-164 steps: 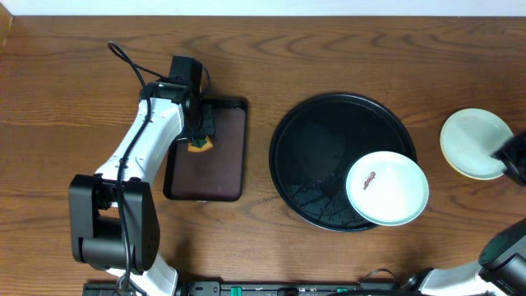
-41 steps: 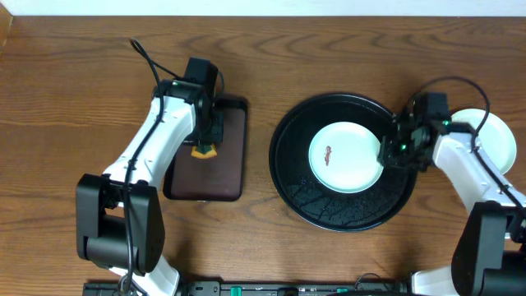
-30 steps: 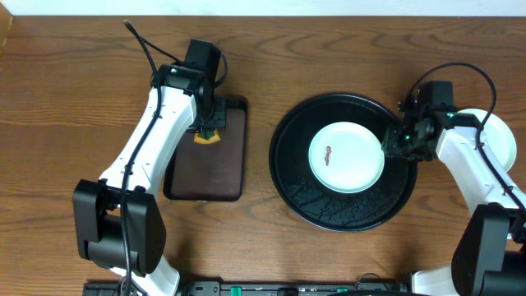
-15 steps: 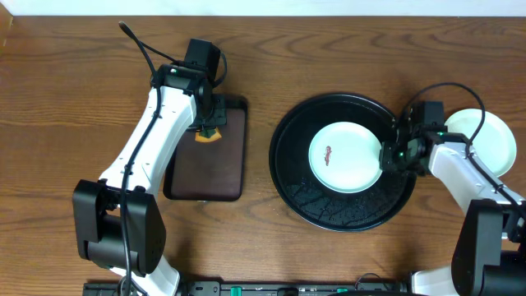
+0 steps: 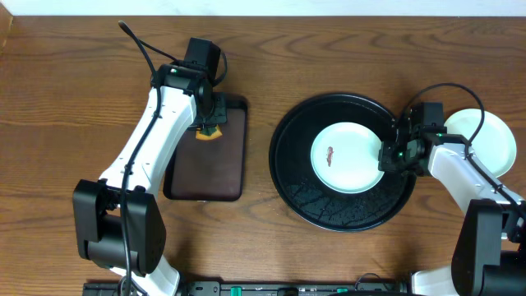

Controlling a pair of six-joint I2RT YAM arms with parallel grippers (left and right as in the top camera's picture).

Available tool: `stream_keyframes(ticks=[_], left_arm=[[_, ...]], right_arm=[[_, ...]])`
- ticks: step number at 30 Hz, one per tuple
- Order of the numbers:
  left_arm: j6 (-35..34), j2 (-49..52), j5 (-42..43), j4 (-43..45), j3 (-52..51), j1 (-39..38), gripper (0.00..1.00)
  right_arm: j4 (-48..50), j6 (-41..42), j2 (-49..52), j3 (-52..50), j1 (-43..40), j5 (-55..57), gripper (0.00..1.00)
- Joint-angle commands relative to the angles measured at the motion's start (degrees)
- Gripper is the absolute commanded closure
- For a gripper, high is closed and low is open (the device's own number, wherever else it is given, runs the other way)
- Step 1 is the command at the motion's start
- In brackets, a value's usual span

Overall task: Clean dirty plates on tray and stack at the side
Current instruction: 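Lift the sponge with the left gripper from the small black tray, then scrub the last pale green plate with the sponge, right gripper holding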

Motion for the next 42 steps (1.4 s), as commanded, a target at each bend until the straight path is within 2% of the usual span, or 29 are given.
stream_keyframes(ticks=[1, 5, 8, 16, 20, 23, 27, 29, 33, 36, 42], left_arm=[[-0.9, 0.3, -0.5, 0.0, -0.3, -0.1, 0.93], [-0.5, 0.3, -0.5, 0.3, -0.3, -0.1, 0.92], [2.7, 0.3, -0.5, 1.4, -0.1, -0.1, 0.92], [6.6, 0.2, -0.6, -0.4, 5.7, -0.1, 0.93], [6.2, 0.2, -1.2, -1.9, 6.0, -0.1, 0.93], [6.5, 0.2, 3.8, -3.0, 6.4, -0.1, 0.93], [6.2, 0.2, 16.5, -1.9, 6.7, -1.2, 0.93], [5.9, 0.2, 19.3, -0.9, 6.7, -3.1, 0.93], [4.3, 0.2, 18.7, 2.3, 6.4, -8.7, 0.93], [-1.7, 0.2, 15.9, 6.8, 5.0, -15.1, 0.93], [-4.4, 1.8, 10.8, 11.9, 4.0, -25.3, 0.93]], right_arm=[[0.3, 0.9, -0.2, -0.4, 0.2, 0.5, 0.99], [0.4, 0.9, -0.2, -0.4, 0.2, 0.5, 0.99], [0.7, 0.9, -0.2, -0.4, 0.2, 0.5, 0.99], [1.0, 0.9, -0.2, -0.4, 0.2, 0.5, 0.99], [1.2, 0.9, -0.2, -0.4, 0.2, 0.5, 0.99], [1.4, 0.9, -0.2, -0.4, 0.2, 0.5, 0.99], [1.8, 0.9, -0.2, -0.4, 0.2, 0.5, 0.99], [1.8, 0.9, -0.2, -0.4, 0.2, 0.5, 0.99], [1.6, 0.8, -0.2, -0.4, 0.2, 0.5, 0.99], [1.3, 0.8, -0.2, -0.4, 0.2, 0.5, 0.99], [1.3, 0.8, -0.2, -0.4, 0.2, 0.5, 0.99]])
